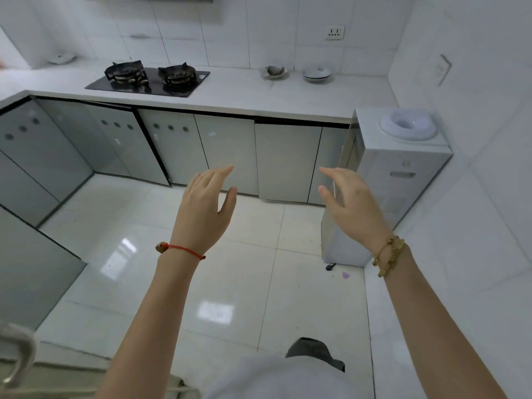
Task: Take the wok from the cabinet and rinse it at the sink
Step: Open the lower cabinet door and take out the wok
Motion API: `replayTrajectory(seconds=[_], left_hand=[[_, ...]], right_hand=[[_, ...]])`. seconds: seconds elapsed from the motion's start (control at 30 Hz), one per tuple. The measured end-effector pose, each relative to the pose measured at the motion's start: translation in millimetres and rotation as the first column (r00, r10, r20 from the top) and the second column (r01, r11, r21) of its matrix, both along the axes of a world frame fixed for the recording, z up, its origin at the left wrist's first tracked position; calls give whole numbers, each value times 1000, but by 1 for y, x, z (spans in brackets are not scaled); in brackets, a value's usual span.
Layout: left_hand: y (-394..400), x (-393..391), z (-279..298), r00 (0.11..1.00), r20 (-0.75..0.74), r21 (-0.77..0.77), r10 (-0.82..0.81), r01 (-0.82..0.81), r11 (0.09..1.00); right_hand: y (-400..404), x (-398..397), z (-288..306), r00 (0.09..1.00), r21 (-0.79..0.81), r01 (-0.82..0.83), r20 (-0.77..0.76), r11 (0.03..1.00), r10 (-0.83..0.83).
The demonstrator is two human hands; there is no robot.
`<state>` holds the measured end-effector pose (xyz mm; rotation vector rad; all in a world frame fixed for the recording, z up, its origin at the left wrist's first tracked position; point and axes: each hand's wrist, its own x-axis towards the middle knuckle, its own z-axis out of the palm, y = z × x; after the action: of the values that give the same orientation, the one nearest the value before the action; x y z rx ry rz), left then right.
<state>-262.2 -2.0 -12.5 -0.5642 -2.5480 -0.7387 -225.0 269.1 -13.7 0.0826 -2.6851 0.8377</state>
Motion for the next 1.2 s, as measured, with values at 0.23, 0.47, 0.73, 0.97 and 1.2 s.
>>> replayTrajectory(seconds=[0.23, 0.47, 0.73, 0.97, 1.2], left_hand=[[4, -93, -13, 997, 44, 12, 61, -62, 998], [20, -219, -19, 992, 67, 8, 104, -105, 994], [33, -360, -8, 983, 68, 21, 173, -175, 984], [22, -448, -16, 971, 112, 28, 213, -217, 976], [1, -567, -36, 977, 143, 5, 159, -162, 987]], right_hand=[[-6, -109, -16, 997, -7, -71, 17, 997, 71], [8, -246, -19, 990, -6, -131, 48, 991, 132], [22, -406, -6, 983, -39, -183, 5, 982, 184], [8, -505, -14, 973, -41, -217, 67, 975, 219], [-15, -606, -36, 982, -52, -162, 85, 985, 166]])
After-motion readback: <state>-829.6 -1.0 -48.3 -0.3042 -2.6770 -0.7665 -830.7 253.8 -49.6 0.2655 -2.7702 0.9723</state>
